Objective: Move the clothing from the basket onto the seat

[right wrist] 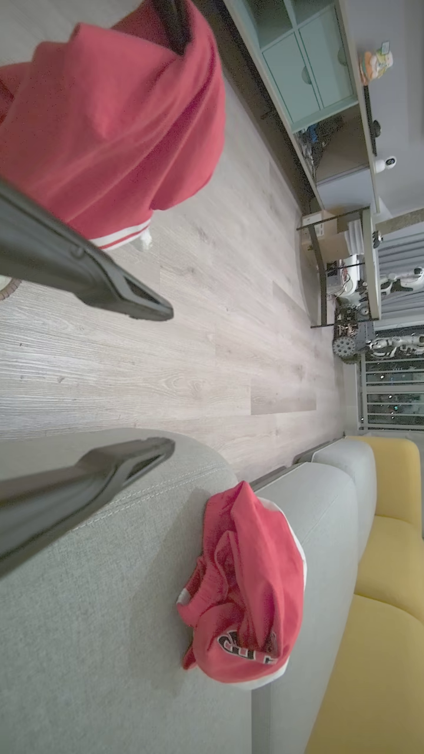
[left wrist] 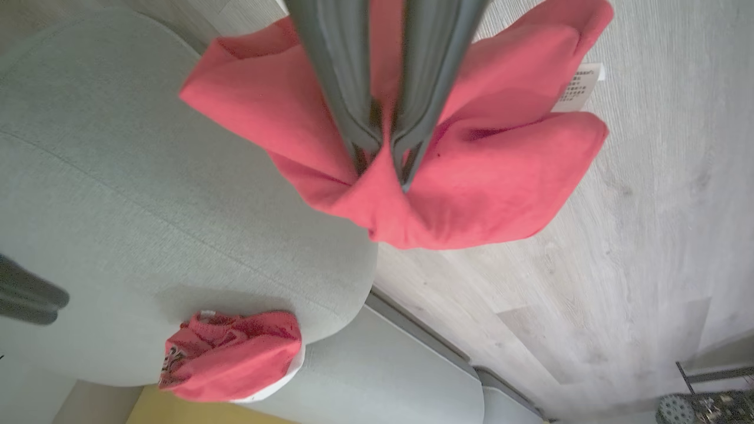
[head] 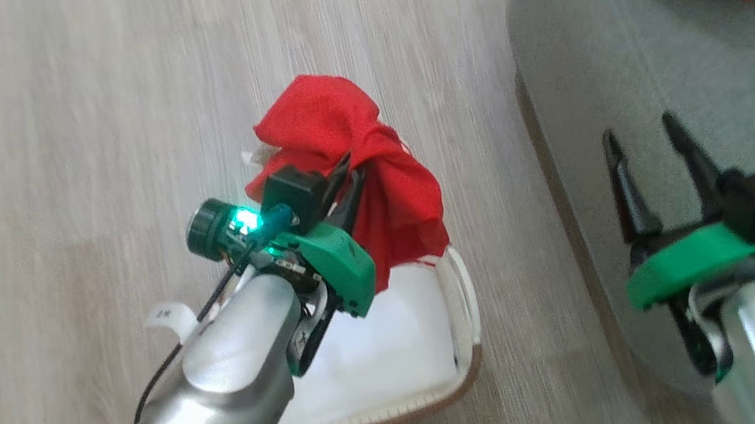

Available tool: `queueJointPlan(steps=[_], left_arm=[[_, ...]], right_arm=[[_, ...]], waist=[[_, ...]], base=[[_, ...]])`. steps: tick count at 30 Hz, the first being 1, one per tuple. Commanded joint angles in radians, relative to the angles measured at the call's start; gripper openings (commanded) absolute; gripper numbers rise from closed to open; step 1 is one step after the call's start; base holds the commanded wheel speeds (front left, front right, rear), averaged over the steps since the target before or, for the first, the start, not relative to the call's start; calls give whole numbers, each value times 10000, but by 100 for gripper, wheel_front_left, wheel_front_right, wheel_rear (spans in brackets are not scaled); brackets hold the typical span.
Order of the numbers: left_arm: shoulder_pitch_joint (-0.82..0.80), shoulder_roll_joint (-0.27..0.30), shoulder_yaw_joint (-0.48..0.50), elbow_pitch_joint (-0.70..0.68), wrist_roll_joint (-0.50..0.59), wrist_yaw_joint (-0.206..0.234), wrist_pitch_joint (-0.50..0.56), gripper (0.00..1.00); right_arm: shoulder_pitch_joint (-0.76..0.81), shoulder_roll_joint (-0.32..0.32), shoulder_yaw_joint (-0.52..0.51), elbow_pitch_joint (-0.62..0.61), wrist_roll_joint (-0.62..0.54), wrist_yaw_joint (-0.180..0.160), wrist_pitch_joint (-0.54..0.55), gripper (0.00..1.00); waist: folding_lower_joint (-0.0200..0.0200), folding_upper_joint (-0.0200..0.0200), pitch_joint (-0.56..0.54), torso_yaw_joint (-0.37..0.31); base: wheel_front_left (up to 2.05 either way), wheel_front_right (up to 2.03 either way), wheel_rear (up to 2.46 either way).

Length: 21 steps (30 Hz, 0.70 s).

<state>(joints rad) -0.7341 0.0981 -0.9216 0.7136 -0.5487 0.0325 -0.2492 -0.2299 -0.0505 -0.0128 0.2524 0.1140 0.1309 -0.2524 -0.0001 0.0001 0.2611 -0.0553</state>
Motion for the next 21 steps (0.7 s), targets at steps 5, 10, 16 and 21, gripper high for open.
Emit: queueJointPlan(steps=[5, 10, 16, 21], left_arm=[[140, 172, 551, -604, 25, -25, -125, 0], [152, 181, 673, -890, 38, -20, -125, 0], [-1, 151, 668, -1018, 3, 4, -62, 0], [-28, 87, 608, -1070, -51, 12, 44, 0]], right_arm=[[587, 3, 682, 154, 67, -2, -93, 100], [913, 3, 1337, 379, 194, -2, -93, 100], [1098, 3, 2611, 411, 546, -2, -93, 100], [1178, 3, 3477, 391, 788, -2, -93, 100]], waist=[[1, -1, -2275, 165], [1, -1, -2976, 223], [1, -1, -3482, 412], [1, -1, -3690, 586]], base=[[0, 0, 0], [0, 0, 0], [0, 0, 0], [0, 0, 0]])
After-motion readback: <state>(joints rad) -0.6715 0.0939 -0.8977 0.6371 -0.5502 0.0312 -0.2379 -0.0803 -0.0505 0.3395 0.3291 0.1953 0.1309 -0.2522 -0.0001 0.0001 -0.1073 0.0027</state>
